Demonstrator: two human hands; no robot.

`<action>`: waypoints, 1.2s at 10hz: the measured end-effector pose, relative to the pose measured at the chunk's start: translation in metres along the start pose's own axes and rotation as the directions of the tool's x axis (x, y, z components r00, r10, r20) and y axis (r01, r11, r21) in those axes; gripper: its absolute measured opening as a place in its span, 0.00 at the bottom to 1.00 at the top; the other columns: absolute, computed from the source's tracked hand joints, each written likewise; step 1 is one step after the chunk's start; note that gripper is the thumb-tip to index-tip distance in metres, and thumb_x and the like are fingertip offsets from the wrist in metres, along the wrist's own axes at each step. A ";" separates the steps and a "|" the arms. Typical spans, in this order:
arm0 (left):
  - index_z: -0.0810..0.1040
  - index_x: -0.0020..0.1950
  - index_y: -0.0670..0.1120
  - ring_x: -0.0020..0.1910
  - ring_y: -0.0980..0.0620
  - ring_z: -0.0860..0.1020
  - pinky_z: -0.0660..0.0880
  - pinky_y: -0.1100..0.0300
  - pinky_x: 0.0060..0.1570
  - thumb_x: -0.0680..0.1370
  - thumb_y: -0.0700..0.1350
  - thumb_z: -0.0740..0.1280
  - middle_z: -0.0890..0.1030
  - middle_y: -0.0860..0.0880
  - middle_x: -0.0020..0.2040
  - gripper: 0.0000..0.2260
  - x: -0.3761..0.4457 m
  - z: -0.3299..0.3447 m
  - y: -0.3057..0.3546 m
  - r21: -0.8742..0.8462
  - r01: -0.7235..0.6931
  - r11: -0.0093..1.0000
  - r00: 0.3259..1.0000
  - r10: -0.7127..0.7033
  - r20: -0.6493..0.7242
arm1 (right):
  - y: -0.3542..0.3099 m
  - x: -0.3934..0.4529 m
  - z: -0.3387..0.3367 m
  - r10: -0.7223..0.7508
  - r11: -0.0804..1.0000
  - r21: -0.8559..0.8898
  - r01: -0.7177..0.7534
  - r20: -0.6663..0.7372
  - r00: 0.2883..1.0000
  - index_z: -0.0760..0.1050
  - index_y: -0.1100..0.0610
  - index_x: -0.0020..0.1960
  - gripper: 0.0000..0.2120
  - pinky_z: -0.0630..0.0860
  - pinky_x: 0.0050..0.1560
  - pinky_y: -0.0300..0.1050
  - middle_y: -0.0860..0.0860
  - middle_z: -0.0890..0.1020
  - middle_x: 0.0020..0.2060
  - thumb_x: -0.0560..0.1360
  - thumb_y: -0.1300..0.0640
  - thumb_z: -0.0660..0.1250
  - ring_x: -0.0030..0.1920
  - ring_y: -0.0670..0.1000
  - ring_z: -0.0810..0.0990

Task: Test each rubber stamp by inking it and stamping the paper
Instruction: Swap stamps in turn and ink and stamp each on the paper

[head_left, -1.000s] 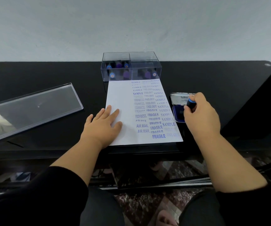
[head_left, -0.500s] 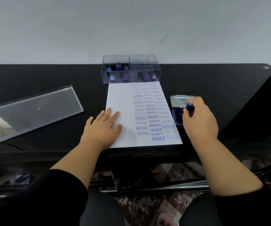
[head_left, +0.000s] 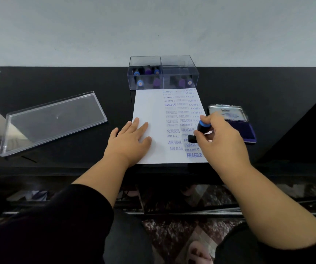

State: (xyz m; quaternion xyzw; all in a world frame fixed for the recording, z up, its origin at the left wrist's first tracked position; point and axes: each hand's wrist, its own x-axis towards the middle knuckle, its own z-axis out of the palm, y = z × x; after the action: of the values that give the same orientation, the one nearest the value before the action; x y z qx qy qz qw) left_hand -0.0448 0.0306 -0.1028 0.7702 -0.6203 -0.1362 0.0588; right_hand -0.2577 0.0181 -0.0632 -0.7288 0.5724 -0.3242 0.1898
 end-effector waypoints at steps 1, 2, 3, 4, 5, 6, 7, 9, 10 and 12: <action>0.49 0.77 0.59 0.77 0.58 0.43 0.38 0.53 0.74 0.82 0.56 0.48 0.44 0.56 0.78 0.23 0.000 0.000 0.000 0.004 -0.004 1.000 1.000 0.004 0.004 | -0.006 -0.007 0.006 -0.044 0.999 0.003 0.044 0.055 0.997 0.71 0.51 0.55 0.10 0.71 0.43 0.42 0.42 0.77 0.52 0.75 0.55 0.66 0.43 0.48 0.77; 0.49 0.77 0.59 0.77 0.57 0.44 0.39 0.53 0.74 0.82 0.56 0.48 0.44 0.56 0.78 0.23 0.000 0.000 0.000 0.011 -0.005 1.000 1.000 0.005 0.002 | -0.010 -0.010 0.011 -0.071 0.997 -0.005 0.072 0.084 0.994 0.72 0.50 0.55 0.09 0.69 0.41 0.40 0.39 0.73 0.47 0.75 0.55 0.66 0.42 0.47 0.77; 0.50 0.77 0.59 0.77 0.57 0.43 0.38 0.53 0.74 0.82 0.56 0.48 0.45 0.56 0.78 0.23 0.000 0.000 -0.001 0.010 -0.005 1.000 1.000 0.005 0.004 | -0.011 -0.013 0.015 -0.087 0.996 -0.008 0.088 0.109 0.990 0.72 0.50 0.55 0.09 0.68 0.41 0.40 0.38 0.72 0.46 0.75 0.55 0.67 0.41 0.46 0.76; 0.50 0.77 0.59 0.77 0.57 0.44 0.39 0.53 0.74 0.82 0.56 0.48 0.45 0.56 0.78 0.23 0.000 0.001 -0.001 0.009 -0.009 1.000 1.000 0.009 0.000 | -0.013 -0.015 0.018 -0.092 0.995 -0.025 0.097 0.142 0.986 0.72 0.49 0.55 0.09 0.70 0.42 0.41 0.39 0.72 0.43 0.75 0.54 0.66 0.40 0.45 0.74; 0.49 0.77 0.59 0.77 0.57 0.43 0.38 0.52 0.74 0.82 0.56 0.48 0.44 0.55 0.78 0.23 0.000 0.001 -0.001 0.013 -0.009 1.000 1.000 0.009 0.002 | -0.014 -0.017 0.020 -0.097 0.995 -0.018 0.101 0.169 0.981 0.71 0.49 0.54 0.08 0.71 0.43 0.41 0.38 0.72 0.46 0.76 0.54 0.65 0.41 0.44 0.74; 0.49 0.77 0.58 0.77 0.57 0.43 0.39 0.52 0.74 0.82 0.56 0.48 0.44 0.55 0.78 0.23 0.000 0.000 -0.001 0.017 -0.014 1.000 1.000 0.014 0.005 | -0.014 -0.019 0.021 -0.093 0.995 -0.021 0.099 0.187 0.978 0.71 0.48 0.53 0.07 0.69 0.43 0.39 0.38 0.74 0.49 0.76 0.54 0.65 0.41 0.42 0.72; 0.49 0.77 0.59 0.77 0.56 0.43 0.38 0.52 0.74 0.82 0.56 0.47 0.44 0.55 0.78 0.23 0.001 0.000 -0.002 0.020 -0.014 1.000 1.000 0.014 0.008 | -0.015 -0.020 0.023 -0.095 0.992 -0.061 0.110 0.205 0.974 0.71 0.49 0.55 0.08 0.69 0.43 0.40 0.41 0.77 0.53 0.76 0.53 0.65 0.43 0.43 0.72; 0.49 0.77 0.58 0.77 0.56 0.43 0.38 0.52 0.74 0.82 0.56 0.47 0.44 0.55 0.78 0.23 0.000 0.000 -0.001 0.017 -0.015 1.000 1.000 0.014 0.011 | -0.018 -0.022 0.025 -0.092 0.986 -0.121 0.119 0.205 0.974 0.71 0.50 0.57 0.09 0.72 0.46 0.44 0.43 0.78 0.56 0.77 0.53 0.63 0.49 0.49 0.77; 0.49 0.77 0.58 0.77 0.56 0.43 0.38 0.52 0.74 0.82 0.56 0.47 0.44 0.55 0.78 0.23 0.000 0.000 -0.001 0.019 -0.015 1.000 1.000 0.014 0.008 | -0.018 -0.022 0.025 -0.094 0.983 -0.133 0.123 0.207 0.974 0.71 0.49 0.57 0.09 0.74 0.47 0.45 0.43 0.78 0.57 0.77 0.53 0.63 0.49 0.50 0.77; 0.49 0.77 0.59 0.77 0.57 0.43 0.38 0.52 0.74 0.82 0.56 0.48 0.44 0.55 0.78 0.23 0.000 0.000 -0.001 0.013 -0.013 1.000 1.000 0.013 0.009 | -0.018 -0.022 0.025 -0.123 0.976 -0.155 0.156 0.199 0.972 0.71 0.50 0.58 0.10 0.73 0.45 0.44 0.43 0.78 0.58 0.77 0.53 0.63 0.50 0.50 0.78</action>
State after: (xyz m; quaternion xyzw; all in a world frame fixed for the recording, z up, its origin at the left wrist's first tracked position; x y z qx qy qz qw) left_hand -0.0440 0.0310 -0.1034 0.7660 -0.6264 -0.1351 0.0517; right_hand -0.2310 0.0418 -0.0754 -0.8082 0.5246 -0.2166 0.1571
